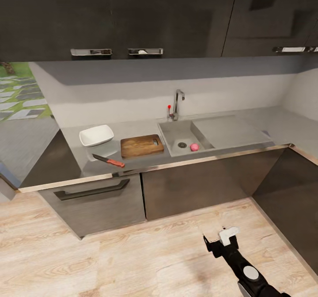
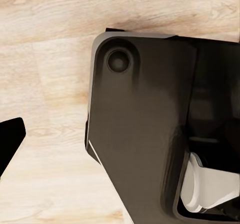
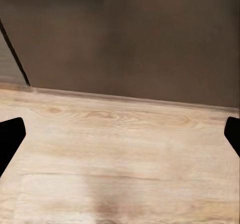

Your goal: In the kitchen, take the Vidalia onion out of the sink, dice it on the chopping board with the paring knife, put the diced onion into the bowl on the countertop, then place both the paring knife and the chopping board into the sink.

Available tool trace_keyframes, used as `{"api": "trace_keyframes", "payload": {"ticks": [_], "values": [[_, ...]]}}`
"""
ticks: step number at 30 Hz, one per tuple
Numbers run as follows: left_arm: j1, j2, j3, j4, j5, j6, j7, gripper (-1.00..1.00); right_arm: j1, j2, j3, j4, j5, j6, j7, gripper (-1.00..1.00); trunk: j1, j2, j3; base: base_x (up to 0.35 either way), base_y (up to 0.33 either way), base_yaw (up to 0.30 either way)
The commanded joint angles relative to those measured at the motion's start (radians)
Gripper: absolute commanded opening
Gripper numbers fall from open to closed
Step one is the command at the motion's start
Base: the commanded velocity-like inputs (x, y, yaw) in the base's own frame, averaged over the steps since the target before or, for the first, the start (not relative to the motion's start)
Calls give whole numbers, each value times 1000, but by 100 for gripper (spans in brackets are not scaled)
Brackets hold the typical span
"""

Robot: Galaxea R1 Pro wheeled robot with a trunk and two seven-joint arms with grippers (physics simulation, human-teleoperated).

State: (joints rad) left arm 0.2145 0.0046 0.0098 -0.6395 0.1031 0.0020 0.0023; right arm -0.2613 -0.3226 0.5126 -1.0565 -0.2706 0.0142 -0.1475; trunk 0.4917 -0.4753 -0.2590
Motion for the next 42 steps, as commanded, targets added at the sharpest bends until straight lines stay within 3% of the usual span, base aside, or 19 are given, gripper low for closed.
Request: {"api": "trace_keyframes", "payload": {"ticks": [1, 6, 8, 9, 14, 20, 25, 42], "values": [[0, 0, -1, -10, 11, 2, 1, 100, -1, 0, 6, 39, -25, -17, -9, 100, 1, -2, -2, 0, 0, 0], [-2, 0, 0, -23, 13, 4, 3, 100, -1, 26, 6, 202, -81, -65, -6, 100, 1, -2, -2, 0, 0, 0], [-7, 1, 1, -27, 13, 5, 4, 100, -1, 54, 6, 299, -114, -94, -4, 100, 1, -2, -2, 0, 0, 0], [-19, 1, 1, -37, 13, 5, 4, 100, -1, 92, 5, 417, -151, -153, -2, 100, 1, -2, -2, 0, 0, 0], [-26, 8, 2, -38, 15, 5, 3, 100, -1, 123, 4, 520, -204, -208, 6, 100, 1, -2, -2, 0, 0, 0], [-27, 10, 1, -30, 15, 4, 2, 100, -1, 152, 6, 546, -261, -217, 9, 100, 1, -2, -2, 0, 0, 0], [-27, 6, 0, -29, 15, 3, 2, 100, -1, 154, 6, 552, -266, -218, 9, 100, 1, -2, -2, 0, -47, 0], [-27, 5, 1, -3, 15, 3, 2, 100, -1, 157, 6, 577, -269, -220, 9, 100, 1, -2, -2, 0, -288, 92]]}}
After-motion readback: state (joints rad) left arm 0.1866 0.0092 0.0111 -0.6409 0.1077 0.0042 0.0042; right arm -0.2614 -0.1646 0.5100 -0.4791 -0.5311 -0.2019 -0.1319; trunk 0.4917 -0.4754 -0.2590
